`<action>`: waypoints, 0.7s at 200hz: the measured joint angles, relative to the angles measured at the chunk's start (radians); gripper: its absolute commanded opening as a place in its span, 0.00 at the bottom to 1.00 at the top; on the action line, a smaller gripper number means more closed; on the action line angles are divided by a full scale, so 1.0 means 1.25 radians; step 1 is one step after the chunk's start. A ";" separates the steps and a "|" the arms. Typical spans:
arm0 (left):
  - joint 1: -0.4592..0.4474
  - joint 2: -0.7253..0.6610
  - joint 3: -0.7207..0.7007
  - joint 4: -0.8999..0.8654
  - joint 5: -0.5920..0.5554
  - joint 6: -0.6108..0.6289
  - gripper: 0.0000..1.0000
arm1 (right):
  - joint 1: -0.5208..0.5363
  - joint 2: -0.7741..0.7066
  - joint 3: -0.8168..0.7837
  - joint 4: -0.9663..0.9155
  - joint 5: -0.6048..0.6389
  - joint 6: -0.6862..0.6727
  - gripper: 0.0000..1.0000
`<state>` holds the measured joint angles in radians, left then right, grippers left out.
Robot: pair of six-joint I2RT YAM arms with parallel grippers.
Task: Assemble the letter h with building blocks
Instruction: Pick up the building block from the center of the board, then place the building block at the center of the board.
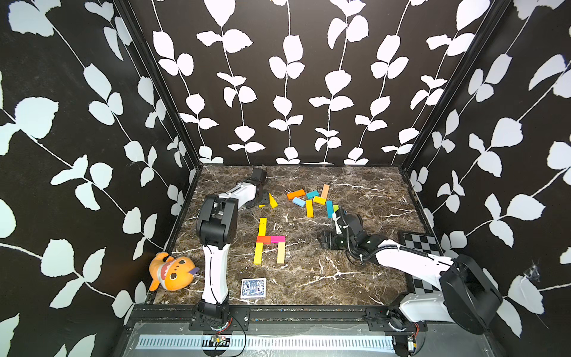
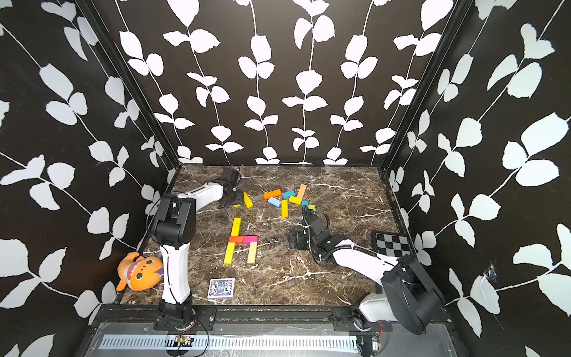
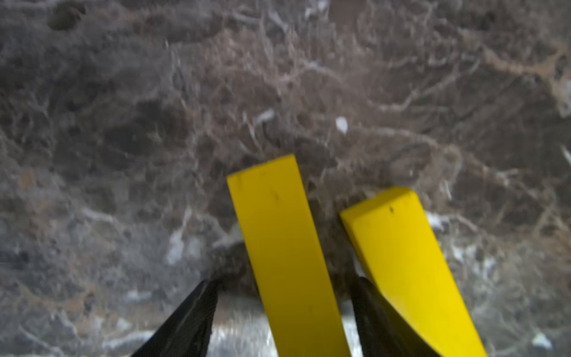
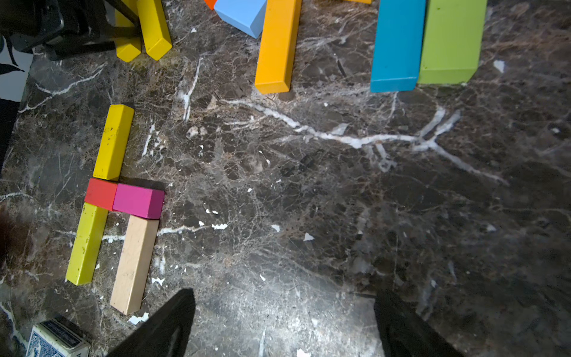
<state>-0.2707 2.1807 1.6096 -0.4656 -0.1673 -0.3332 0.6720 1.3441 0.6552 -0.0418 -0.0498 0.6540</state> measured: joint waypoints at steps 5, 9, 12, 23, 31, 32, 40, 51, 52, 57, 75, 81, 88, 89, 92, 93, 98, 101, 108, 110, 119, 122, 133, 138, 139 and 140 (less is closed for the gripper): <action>0.002 0.005 0.011 -0.004 -0.002 0.003 0.57 | -0.001 0.000 0.000 0.001 -0.002 0.000 0.90; 0.003 0.009 0.015 -0.005 -0.004 0.002 0.56 | -0.002 0.000 0.000 0.002 -0.003 0.000 0.90; 0.003 0.011 0.018 -0.007 -0.004 0.004 0.55 | -0.002 0.000 0.000 0.002 -0.005 0.000 0.91; 0.003 0.013 0.022 -0.010 -0.006 0.005 0.49 | -0.005 0.000 0.000 0.002 -0.009 0.000 0.90; 0.003 0.013 0.022 -0.013 -0.005 0.008 0.44 | -0.006 0.000 0.000 0.004 -0.011 0.000 0.90; 0.003 0.013 0.022 -0.013 -0.005 0.009 0.43 | -0.006 0.000 0.000 0.004 -0.011 0.000 0.90; 0.003 0.013 0.022 -0.013 -0.004 0.012 0.35 | -0.008 0.000 0.000 0.006 -0.012 0.000 0.90; 0.003 0.013 0.022 -0.015 -0.004 0.010 0.29 | -0.010 0.000 0.000 0.007 -0.015 0.000 0.90; 0.003 0.013 0.022 -0.015 -0.005 0.013 0.29 | -0.010 0.000 0.000 0.007 -0.015 0.000 0.91; 0.003 0.013 0.022 -0.014 -0.004 0.013 0.27 | -0.011 0.001 0.000 0.008 -0.016 0.000 0.90; 0.003 0.009 0.017 -0.009 -0.001 0.011 0.24 | -0.013 0.008 0.000 0.012 -0.023 0.000 0.90; 0.003 0.006 0.010 -0.003 0.001 0.009 0.24 | -0.013 0.011 0.001 0.013 -0.025 0.000 0.90; 0.002 -0.004 -0.003 0.004 0.005 0.006 0.24 | -0.014 0.016 0.003 0.012 -0.028 0.000 0.90; 0.002 -0.005 -0.005 0.004 0.006 0.006 0.24 | -0.014 0.016 0.003 0.012 -0.028 0.000 0.90; 0.002 -0.010 -0.013 0.005 0.009 0.003 0.24 | -0.015 0.019 0.004 0.013 -0.028 0.001 0.90; 0.002 -0.012 -0.015 0.005 0.009 0.003 0.23 | -0.015 0.020 0.004 0.013 -0.029 0.001 0.90; -0.002 -0.021 -0.028 0.006 0.011 0.000 0.23 | -0.016 0.023 0.006 0.013 -0.030 0.001 0.90; -0.002 -0.030 -0.035 0.005 0.012 -0.001 0.23 | -0.016 0.024 0.008 0.012 -0.030 0.001 0.90; -0.004 -0.047 -0.055 0.002 0.014 -0.006 0.23 | -0.018 0.027 0.011 0.013 -0.030 0.001 0.90; -0.006 -0.052 -0.060 0.003 0.015 -0.008 0.23 | -0.019 0.028 0.011 0.013 -0.030 0.001 0.90; -0.013 -0.083 -0.087 0.007 0.015 -0.014 0.23 | -0.023 0.028 0.014 0.012 -0.030 0.003 0.90; -0.018 -0.096 -0.096 0.008 0.015 -0.019 0.23 | -0.025 0.028 0.015 0.012 -0.030 0.003 0.90; -0.038 -0.150 -0.136 0.019 0.014 -0.031 0.23 | -0.033 0.028 0.019 0.012 -0.029 0.007 0.90; -0.052 -0.178 -0.154 0.027 0.014 -0.036 0.23 | -0.038 0.028 0.020 0.013 -0.028 0.009 0.90; -0.055 -0.186 -0.159 0.028 0.014 -0.038 0.23 | -0.039 0.028 0.021 0.013 -0.027 0.009 0.90; -0.057 -0.190 -0.161 0.029 0.014 -0.039 0.23 | -0.040 0.028 0.021 0.013 -0.027 0.009 0.90</action>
<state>-0.3420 1.9438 1.4082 -0.4297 -0.1501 -0.3820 0.6224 1.3792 0.6815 -0.0261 -0.0837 0.6655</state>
